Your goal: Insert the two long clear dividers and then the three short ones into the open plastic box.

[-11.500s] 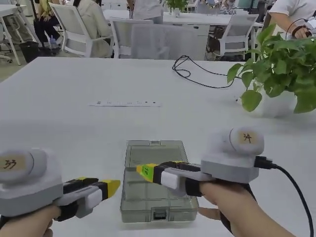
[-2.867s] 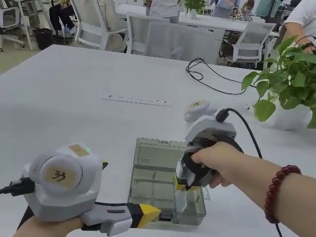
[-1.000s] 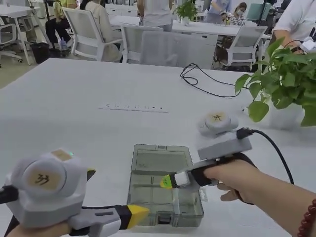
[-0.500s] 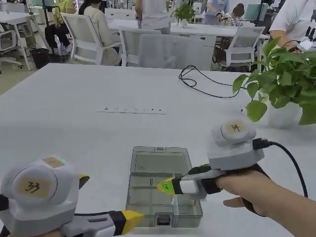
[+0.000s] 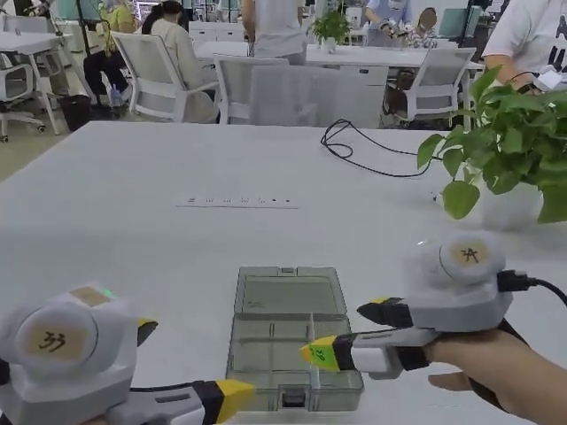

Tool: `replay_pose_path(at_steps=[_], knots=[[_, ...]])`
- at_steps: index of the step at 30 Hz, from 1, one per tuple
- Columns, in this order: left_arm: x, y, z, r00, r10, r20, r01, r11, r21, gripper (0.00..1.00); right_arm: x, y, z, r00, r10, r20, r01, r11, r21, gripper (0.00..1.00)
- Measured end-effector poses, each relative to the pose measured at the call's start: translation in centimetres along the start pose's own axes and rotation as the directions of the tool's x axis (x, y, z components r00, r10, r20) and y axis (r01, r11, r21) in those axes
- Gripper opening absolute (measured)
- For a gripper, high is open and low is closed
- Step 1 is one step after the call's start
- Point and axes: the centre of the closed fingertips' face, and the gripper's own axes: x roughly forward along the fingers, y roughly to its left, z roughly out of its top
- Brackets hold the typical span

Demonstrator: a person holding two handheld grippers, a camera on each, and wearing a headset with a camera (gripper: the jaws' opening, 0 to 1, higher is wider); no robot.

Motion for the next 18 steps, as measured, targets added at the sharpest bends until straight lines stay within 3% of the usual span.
replay_pose_path(at_steps=[9, 18], knots=[[-0.2, 0.0, 0.0, 0.9999, 0.013, -0.005, -0.013, 1.0, -0.004, 0.85, -1.3, -0.2, -0.1, 0.9995, 0.006, 0.032, -0.005, 0.999, -0.035, 0.79], [-0.7, 0.9, -0.9, 0.9973, 0.046, -0.057, -0.046, 0.999, -0.005, 0.8, -2.3, 0.2, -0.7, 0.9987, 0.02, 0.047, -0.017, 0.998, -0.067, 0.83]])
